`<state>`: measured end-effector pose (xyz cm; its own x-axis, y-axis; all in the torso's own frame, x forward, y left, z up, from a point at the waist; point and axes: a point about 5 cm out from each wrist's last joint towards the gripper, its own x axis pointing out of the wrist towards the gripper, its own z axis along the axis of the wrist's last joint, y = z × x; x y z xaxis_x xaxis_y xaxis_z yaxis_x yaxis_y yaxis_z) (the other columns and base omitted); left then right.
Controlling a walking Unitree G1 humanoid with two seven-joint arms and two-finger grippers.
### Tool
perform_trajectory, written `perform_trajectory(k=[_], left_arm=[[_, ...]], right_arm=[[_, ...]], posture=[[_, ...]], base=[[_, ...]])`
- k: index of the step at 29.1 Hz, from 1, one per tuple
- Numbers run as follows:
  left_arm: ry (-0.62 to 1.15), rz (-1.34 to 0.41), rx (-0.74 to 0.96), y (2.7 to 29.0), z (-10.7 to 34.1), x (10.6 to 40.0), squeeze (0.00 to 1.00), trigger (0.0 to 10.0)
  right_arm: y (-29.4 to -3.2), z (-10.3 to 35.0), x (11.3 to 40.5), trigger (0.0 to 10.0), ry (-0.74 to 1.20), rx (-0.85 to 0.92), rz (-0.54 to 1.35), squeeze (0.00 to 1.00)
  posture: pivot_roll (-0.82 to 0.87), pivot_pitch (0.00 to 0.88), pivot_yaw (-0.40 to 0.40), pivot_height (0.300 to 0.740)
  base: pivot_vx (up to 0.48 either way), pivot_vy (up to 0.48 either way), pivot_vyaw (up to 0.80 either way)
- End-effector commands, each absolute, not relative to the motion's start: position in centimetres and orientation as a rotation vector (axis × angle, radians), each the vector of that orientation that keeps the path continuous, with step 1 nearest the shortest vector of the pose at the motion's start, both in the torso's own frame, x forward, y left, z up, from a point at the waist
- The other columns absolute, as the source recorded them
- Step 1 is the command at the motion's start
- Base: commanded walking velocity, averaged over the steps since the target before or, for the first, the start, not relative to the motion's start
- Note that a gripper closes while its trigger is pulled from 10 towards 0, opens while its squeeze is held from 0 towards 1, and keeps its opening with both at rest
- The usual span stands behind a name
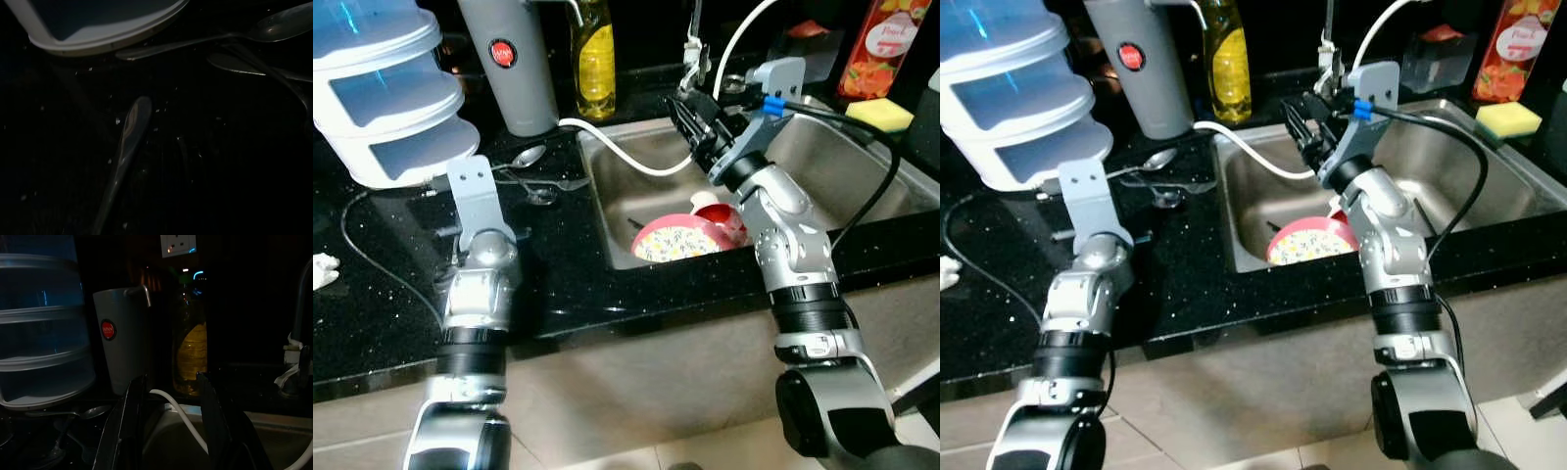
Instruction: Kitchen organization
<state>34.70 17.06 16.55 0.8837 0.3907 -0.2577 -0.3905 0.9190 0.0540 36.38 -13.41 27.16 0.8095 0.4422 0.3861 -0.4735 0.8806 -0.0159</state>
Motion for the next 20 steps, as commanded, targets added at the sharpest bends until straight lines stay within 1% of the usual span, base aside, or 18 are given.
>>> perform_trajectory(k=[1, 8, 9, 12, 16, 20], left_arm=[[0.227, 0.413, 0.031, 17.4, 17.8, 34.8, 1.00, 10.0], [0.239, 0.401, -0.057, 16.7, 18.0, 34.9, 1.00, 10.0], [0.239, 0.390, -0.058, 16.5, 18.1, 34.9, 0.00, 10.0], [0.241, 0.369, -0.074, 16.1, 18.2, 35.0, 0.00, 10.0], [0.277, 0.316, -0.136, 15.1, 18.3, 35.4, 0.00, 10.0], [0.319, 0.292, -0.128, 14.6, 17.8, 35.6, 0.00, 10.0]], right_arm=[[-13.1, 27.6, 36.3, 10.0, -0.408, 0.078, 0.502, 0.00], [-13.2, 27.6, 36.3, 10.0, -0.407, 0.079, 0.498, 0.00], [-13.2, 27.6, 36.3, 10.0, -0.407, 0.079, 0.497, 0.00], [-13.2, 27.6, 36.3, 10.0, -0.406, 0.078, 0.498, 0.00], [-13.1, 27.6, 36.3, 10.0, -0.405, 0.080, 0.499, 0.00], [-13.0, 27.5, 36.3, 10.0, -0.406, 0.082, 0.500, 0.00]], posture=[[-0.10, 0.000, 0.047, 0.740], [-0.10, 0.000, 0.048, 0.740], [-0.10, 0.000, 0.048, 0.740], [-0.10, 0.000, 0.047, 0.740], [-0.10, 0.000, 0.049, 0.740], [-0.09, 0.000, 0.052, 0.740]], base=[[0.000, 0.000, 0.00], [0.000, 0.000, 0.00], [0.000, 0.000, 0.00], [0.000, 0.000, 0.00], [0.000, 0.000, 0.00], [0.000, 0.000, 0.00]])
